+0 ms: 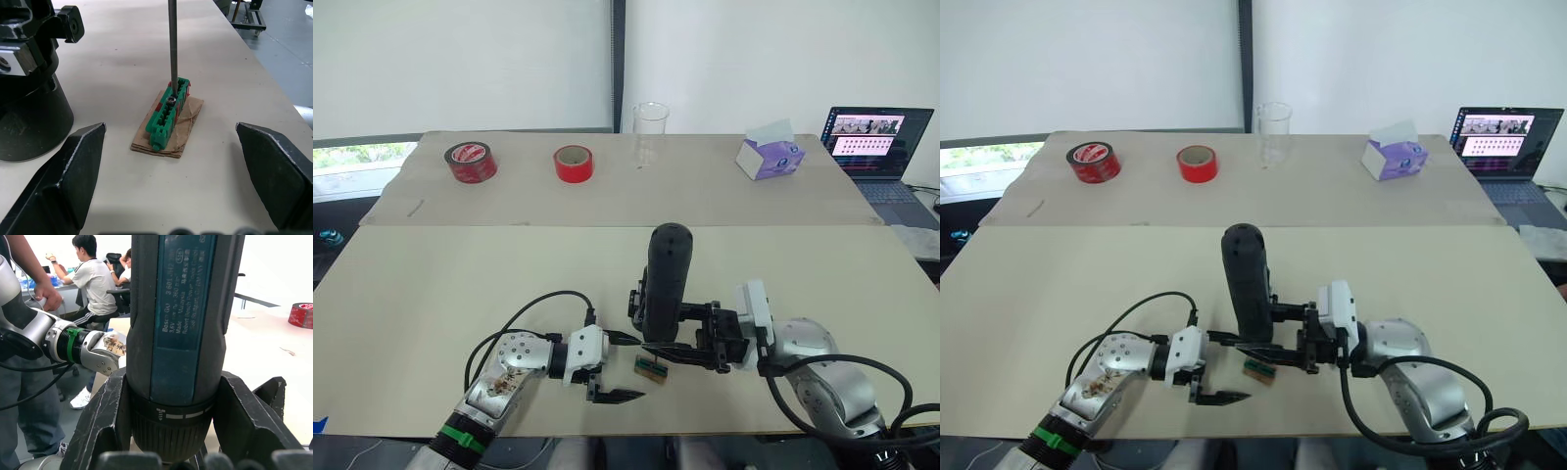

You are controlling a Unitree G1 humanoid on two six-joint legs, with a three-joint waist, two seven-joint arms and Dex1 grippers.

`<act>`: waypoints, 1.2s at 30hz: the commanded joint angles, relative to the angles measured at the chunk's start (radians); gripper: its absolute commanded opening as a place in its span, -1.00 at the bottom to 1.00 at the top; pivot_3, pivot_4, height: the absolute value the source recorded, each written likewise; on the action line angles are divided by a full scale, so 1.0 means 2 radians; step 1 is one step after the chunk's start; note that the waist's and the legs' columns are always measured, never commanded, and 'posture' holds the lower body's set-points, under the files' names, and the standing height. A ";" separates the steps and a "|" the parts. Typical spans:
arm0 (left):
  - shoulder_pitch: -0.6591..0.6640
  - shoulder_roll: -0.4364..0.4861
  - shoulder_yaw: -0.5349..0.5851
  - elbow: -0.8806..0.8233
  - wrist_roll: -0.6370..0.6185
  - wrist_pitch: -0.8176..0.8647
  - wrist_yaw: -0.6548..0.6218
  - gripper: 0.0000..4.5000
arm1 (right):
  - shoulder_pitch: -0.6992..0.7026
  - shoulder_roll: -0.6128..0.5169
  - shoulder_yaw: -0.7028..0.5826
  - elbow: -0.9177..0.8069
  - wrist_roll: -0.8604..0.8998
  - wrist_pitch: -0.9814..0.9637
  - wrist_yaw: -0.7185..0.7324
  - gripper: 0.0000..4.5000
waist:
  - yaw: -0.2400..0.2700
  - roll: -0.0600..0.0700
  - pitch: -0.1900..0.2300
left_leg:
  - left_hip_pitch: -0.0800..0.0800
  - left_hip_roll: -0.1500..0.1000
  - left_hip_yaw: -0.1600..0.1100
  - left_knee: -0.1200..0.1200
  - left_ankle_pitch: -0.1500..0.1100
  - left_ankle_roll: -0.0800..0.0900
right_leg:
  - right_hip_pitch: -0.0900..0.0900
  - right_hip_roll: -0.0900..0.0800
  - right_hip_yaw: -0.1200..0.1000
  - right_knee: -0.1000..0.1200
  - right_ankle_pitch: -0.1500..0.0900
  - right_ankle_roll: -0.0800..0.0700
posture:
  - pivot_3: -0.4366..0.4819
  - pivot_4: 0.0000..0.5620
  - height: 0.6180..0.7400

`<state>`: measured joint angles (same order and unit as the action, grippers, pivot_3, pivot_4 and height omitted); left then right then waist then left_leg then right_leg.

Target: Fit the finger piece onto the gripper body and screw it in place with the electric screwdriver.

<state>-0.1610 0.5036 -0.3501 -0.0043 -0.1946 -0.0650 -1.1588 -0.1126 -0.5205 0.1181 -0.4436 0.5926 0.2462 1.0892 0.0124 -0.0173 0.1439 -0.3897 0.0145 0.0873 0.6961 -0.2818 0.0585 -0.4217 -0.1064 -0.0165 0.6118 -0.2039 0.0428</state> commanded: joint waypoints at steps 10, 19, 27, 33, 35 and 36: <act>0.001 0.003 0.000 0.016 0.010 0.011 0.006 0.99 | -0.013 -0.006 -0.014 -0.022 0.020 -0.007 0.005 -0.15 | 0.000 0.000 0.000 | 0.000 0.000 0.000 0.000 0.000 0.000 | 0.000 0.000 0.000 0.000 0.000 0.000 | -0.05 -0.47 1.00; 0.016 0.011 0.002 0.007 0.009 0.004 0.005 0.99 | -0.015 -0.006 -0.017 -0.027 0.031 -0.002 0.003 -0.15 | 0.000 0.000 0.000 | 0.000 0.000 0.000 0.000 0.000 0.000 | 0.000 0.000 0.000 0.000 0.000 0.000 | -0.05 -0.47 1.00; 0.012 0.008 0.002 0.016 0.010 0.001 0.005 0.99 | -0.018 -0.005 -0.017 -0.027 0.031 -0.005 0.004 -0.15 | -0.001 0.000 0.000 | 0.000 0.000 0.000 0.000 0.000 0.000 | 0.000 0.000 0.000 0.000 0.000 0.000 | -0.05 -0.47 1.00; 0.005 0.002 0.000 0.027 0.013 -0.001 0.007 0.99 | -0.025 0.003 -0.014 -0.025 0.030 -0.006 -0.002 -0.15 | 0.000 0.000 0.000 | 0.000 0.000 0.000 0.000 0.000 0.000 | 0.000 0.000 0.000 0.000 0.000 0.000 | -0.05 -0.47 1.00; 0.004 0.001 0.000 0.030 0.013 -0.002 0.007 0.99 | -0.026 0.006 -0.011 -0.024 0.028 -0.007 -0.003 -0.15 | 0.000 0.000 0.000 | 0.000 0.000 0.000 0.000 0.000 0.000 | 0.000 0.000 0.000 0.000 0.000 0.000 | -0.05 -0.47 1.00; 0.004 0.001 -0.001 0.031 0.013 -0.002 0.007 0.99 | -0.026 0.007 -0.010 -0.024 0.027 -0.007 -0.003 -0.15 | 0.000 0.000 0.000 | 0.000 0.000 0.000 0.000 0.000 0.000 | 0.000 0.000 0.000 0.000 0.000 0.000 | -0.05 -0.47 1.00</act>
<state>-0.1598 0.5015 -0.3476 0.0085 -0.1946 -0.0790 -1.1520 -0.1463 -0.5164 0.1120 -0.4445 0.6139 0.2494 1.0844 0.0129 -0.0171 0.1438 -0.3897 0.0145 0.0873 0.6959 -0.2818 0.0585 -0.4218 -0.1065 -0.0165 0.6116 -0.2039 0.0427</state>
